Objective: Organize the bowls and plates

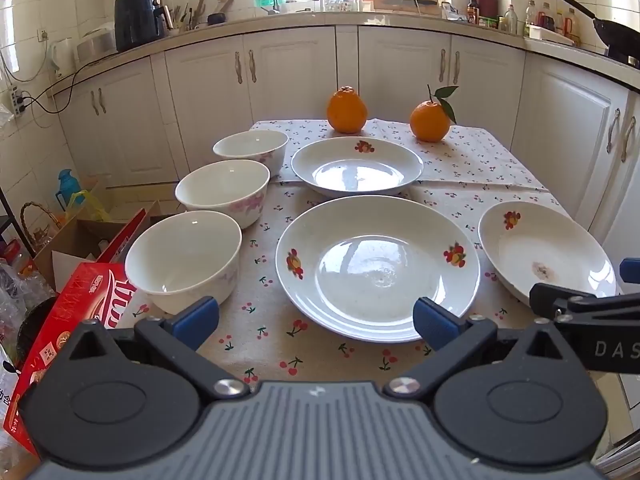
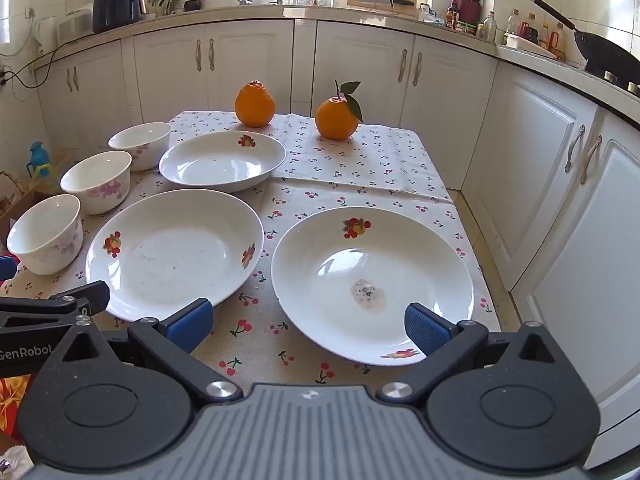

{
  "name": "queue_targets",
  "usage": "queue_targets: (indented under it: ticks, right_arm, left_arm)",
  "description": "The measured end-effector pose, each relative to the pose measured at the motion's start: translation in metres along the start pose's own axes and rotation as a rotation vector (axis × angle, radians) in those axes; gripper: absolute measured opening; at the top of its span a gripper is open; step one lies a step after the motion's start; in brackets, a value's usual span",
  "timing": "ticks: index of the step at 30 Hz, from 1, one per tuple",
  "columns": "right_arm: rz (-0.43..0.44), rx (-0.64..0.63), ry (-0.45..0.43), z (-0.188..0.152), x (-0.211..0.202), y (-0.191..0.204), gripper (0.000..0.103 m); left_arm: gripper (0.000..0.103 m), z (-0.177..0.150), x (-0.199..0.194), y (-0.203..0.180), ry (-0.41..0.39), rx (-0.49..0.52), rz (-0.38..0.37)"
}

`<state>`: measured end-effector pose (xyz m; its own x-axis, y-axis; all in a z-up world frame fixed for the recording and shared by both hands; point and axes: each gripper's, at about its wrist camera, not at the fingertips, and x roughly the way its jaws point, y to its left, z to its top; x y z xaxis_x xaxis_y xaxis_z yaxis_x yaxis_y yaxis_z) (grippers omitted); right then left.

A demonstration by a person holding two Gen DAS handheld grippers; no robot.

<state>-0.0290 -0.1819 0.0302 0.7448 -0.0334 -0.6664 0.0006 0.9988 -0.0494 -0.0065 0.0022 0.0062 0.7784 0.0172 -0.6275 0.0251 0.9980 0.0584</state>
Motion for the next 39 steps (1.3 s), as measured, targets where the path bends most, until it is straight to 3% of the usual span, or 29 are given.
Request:
queue_targets:
  ticks: [39]
  right_arm:
    - [0.005,-0.01,-0.048,-0.0009,-0.0081,-0.0017,0.103]
  left_arm:
    - [0.102,0.0021,-0.0082,-0.001,-0.033,-0.001,0.006]
